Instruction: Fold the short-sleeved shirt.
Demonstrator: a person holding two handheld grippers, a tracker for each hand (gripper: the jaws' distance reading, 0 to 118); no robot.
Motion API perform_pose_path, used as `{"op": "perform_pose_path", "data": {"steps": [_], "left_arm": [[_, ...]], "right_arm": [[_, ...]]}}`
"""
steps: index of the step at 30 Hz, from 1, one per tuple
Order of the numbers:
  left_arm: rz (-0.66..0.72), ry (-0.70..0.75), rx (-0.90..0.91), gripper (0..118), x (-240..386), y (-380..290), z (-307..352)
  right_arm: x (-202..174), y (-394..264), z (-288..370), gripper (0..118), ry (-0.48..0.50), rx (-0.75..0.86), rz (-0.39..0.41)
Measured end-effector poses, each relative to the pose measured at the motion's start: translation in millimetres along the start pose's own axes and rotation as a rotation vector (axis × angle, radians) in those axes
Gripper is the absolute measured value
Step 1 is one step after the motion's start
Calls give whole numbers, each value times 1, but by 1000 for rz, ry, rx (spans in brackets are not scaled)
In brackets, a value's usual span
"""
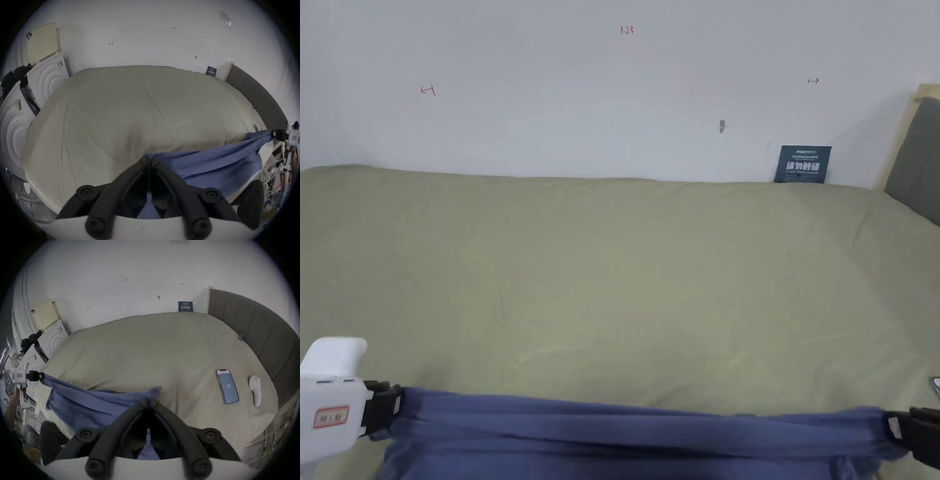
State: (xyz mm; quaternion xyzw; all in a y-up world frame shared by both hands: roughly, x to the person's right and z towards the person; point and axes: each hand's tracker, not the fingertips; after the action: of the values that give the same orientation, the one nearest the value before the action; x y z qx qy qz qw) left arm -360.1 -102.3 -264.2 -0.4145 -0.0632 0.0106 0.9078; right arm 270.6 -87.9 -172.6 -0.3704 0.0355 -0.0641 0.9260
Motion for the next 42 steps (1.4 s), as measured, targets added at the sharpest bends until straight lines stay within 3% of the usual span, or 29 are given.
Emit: {"op": "perform_pose_path", "data": {"steps": [10, 11, 12, 13, 14, 15, 17, 21, 22, 23, 24, 25, 26, 27, 29, 33, 42], "left_arm": [[56, -24, -77, 4, -10, -79, -2], [55, -25, -79, 9, -11, -82, -5], [51, -21, -81, 27, -9, -84, -7], [48, -19, -79, 58, -10, -84, -8], [52, -13, -72, 100, -12, -85, -8], [68, -15, -68, 111, -14, -83, -7], [101, 17, -11, 110, -16, -80, 2], [141, 75, 38, 109, -18, -69, 22], [135, 83, 48, 109, -18, -67, 26], [131, 86, 59, 102, -18, -66, 30], [122, 110, 76, 85, -16, -66, 34], [111, 116, 88, 46, -15, -65, 36], [112, 150, 95, 0, -16, -66, 36], [117, 132, 101, 0, -15, -65, 37], [126, 106, 92, 0, -17, -64, 36], [128, 58, 50, 0, -23, -58, 32], [362, -256, -203, 0, -74, -39, -19]], "right_arm": [[7, -80, -13, 1, -8, -112, -23], [7, -82, -16, 1, -8, -117, -22], [8, -84, -18, 3, -8, -121, -27], [9, -84, -19, 17, -8, -119, -33], [10, -84, -16, 69, -15, -110, -40], [9, -82, -15, 114, -21, -97, -42], [8, -80, -15, 107, -35, -102, -40], [18, -65, 0, 113, -14, -24, -84], [-9, -71, 5, 114, -22, -8, -86], [-14, -70, 8, 112, -25, -7, -83], [-20, -69, 11, 100, -40, 5, -68], [-27, -68, 15, 67, -60, 48, -42], [-31, -69, 16, 0, -102, 76, -31], [-41, -67, 20, 0, -149, 137, -7], [-52, -61, 24, 0, -100, 131, 5], [-80, -58, 40, 0, -147, 245, 34], [-147, -60, 87, 0, -268, 485, 153]]}}
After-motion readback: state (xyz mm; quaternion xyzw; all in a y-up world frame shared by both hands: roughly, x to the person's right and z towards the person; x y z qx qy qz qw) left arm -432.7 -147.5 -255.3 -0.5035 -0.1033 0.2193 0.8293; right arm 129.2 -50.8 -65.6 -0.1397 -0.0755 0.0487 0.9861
